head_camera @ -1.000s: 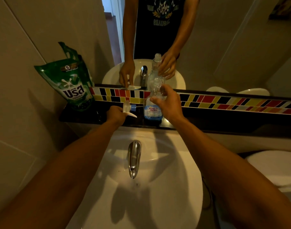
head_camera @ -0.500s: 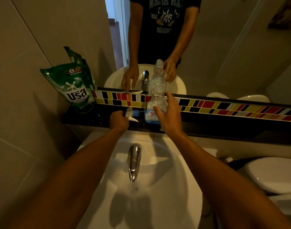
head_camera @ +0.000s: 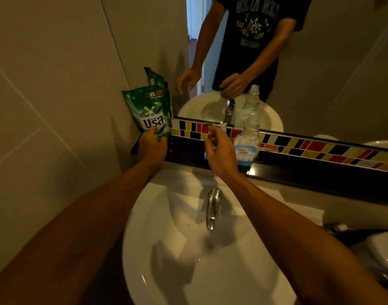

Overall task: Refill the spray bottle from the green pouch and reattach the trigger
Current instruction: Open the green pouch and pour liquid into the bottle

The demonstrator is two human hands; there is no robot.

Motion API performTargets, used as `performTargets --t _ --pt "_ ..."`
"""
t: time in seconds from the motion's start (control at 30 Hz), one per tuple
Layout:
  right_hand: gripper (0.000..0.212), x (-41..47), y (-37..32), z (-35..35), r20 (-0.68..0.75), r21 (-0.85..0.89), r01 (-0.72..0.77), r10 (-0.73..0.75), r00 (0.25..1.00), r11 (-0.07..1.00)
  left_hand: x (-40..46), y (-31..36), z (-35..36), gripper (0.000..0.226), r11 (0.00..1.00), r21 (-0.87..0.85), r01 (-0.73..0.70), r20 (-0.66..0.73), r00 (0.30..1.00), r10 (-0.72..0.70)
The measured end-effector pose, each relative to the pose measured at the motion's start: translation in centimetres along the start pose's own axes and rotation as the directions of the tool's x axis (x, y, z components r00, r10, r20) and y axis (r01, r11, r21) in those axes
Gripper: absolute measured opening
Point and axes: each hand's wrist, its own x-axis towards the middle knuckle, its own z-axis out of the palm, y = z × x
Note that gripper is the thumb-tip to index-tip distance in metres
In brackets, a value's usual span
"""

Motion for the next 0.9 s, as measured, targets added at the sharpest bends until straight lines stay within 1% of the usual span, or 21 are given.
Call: performTargets --t 0.1,0.2,0.33,0.47,0.57,0.63,0.7,0.8,0.9 --pt "0.038 2.3 -2.3 2.6 0.11 0.022 0.011 -0.013 0.994 1.0 1.0 -0.2 -2.9 0.038 0.999 -0.046 -0.024 -0.063 0.998 0.021" --pt "0.05 4.4 -4.3 4.8 0.201 0.056 -0.052 0.039 0.979 0.997 2.3 0.2 -4.9 0.039 0.989 -0.139 -0.041 -0.126 0.992 0.023" --pt "0.056 7.3 -5.1 7.2 0.295 0.047 -0.154 0.134 0.946 0.987 4.3 0.1 -6.2 0.065 0.963 -0.267 -0.014 -0.095 0.995 -0.012" --pt "0.05 9.8 -4.9 9.3 0.357 0.05 -0.222 0.19 0.915 0.974 6.3 0.1 -6.7 0.065 0.96 -0.278 0.01 -0.053 0.998 -0.026" --pt "0.046 11.6 -4.3 10.8 0.368 0.034 -0.229 0.2 0.908 0.973 7.8 -0.2 -6.6 0.058 0.976 -0.217 -0.023 -0.017 1.0 0.019" --pt "0.046 12.6 -3.9 11.9 0.365 0.037 -0.25 0.22 0.905 0.967 8.9 -0.7 -6.4 0.052 0.974 -0.225 -0.028 -0.004 1.0 0.028" --pt "0.043 13.6 -3.4 13.1 0.352 0.053 -0.262 0.227 0.908 0.964 10.0 -1.6 -6.1 0.042 0.976 -0.217 -0.009 0.003 1.0 0.01" --pt "0.04 14.3 -3.0 14.2 0.327 0.067 -0.3 0.263 0.907 0.952 10.7 -2.5 -6.1 0.029 0.982 -0.181 0.058 0.014 0.998 -0.056" --pt "0.031 14.4 -2.5 15.2 0.292 0.142 -0.371 0.319 0.902 0.918 10.7 -3.3 -6.2 0.018 0.992 -0.101 0.071 -0.002 0.997 -0.072"
